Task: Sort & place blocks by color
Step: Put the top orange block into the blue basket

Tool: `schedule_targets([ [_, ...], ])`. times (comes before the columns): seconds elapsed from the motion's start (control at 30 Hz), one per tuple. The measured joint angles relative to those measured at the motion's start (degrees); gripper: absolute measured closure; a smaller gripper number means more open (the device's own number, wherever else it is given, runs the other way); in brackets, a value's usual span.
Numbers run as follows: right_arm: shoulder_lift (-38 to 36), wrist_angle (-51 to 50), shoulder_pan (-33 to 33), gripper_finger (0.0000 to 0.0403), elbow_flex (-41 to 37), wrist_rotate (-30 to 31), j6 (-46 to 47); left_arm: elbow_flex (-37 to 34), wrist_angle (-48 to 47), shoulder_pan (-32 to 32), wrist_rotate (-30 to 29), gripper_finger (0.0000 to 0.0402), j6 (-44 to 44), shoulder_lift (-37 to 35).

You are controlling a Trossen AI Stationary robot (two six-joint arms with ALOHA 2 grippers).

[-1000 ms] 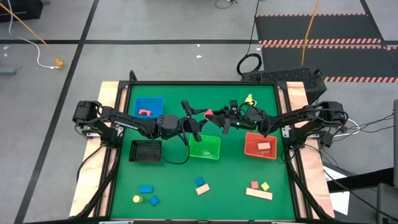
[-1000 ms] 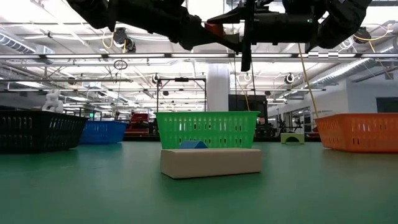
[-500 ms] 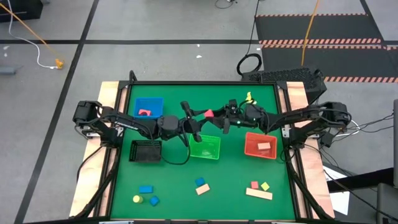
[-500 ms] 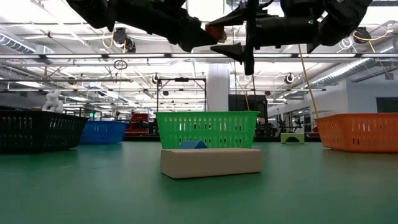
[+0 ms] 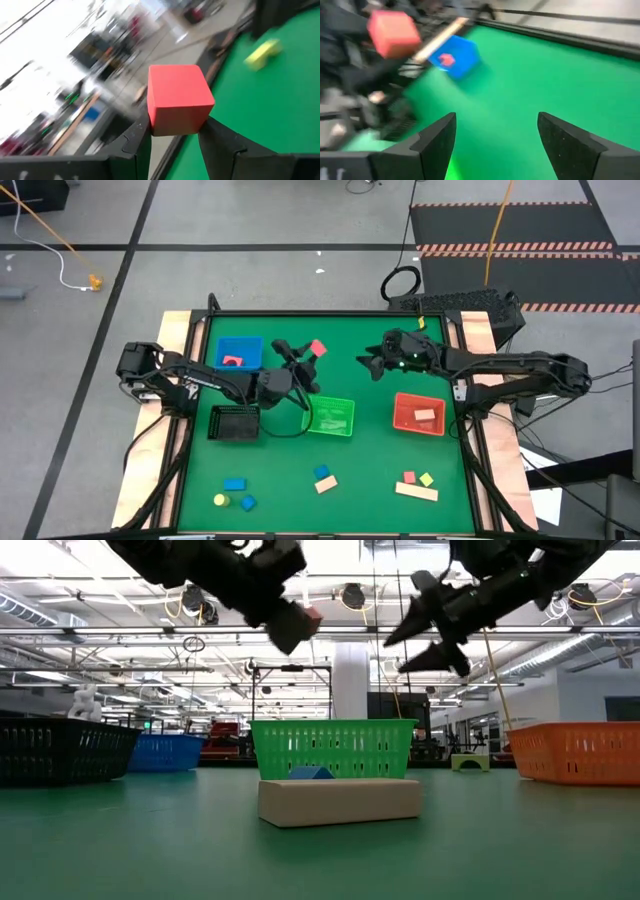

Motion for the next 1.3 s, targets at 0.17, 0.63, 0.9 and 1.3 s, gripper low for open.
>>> schedule_targets([
  [0.17, -1.69, -7.77, -2.37, 0.0132, 0.0, 8.0, -2.96, 0.0, -13.58, 1.29, -11.5, 0.0267, -8.32, -0.95],
  [0.63, -1.59, -18.83, -16.41, 0.0133, 0.0, 12.46, -6.06, 0.0, -57.04, 18.71, 16.75, 0.0266, -50.34, -9.62],
  [0.9, 1.41, -19.4, -21.47, 0.0133, 0.0, 12.35, -8.82, 0.0, -72.66, 25.49, 25.19, 0.0266, -58.86, -12.63],
  [1.3, 12.83, -14.95, -24.24, 0.0133, -0.02, 12.57, -18.16, 0.0, -77.95, 26.6, 33.72, 0.0246, -60.08, -12.9],
])
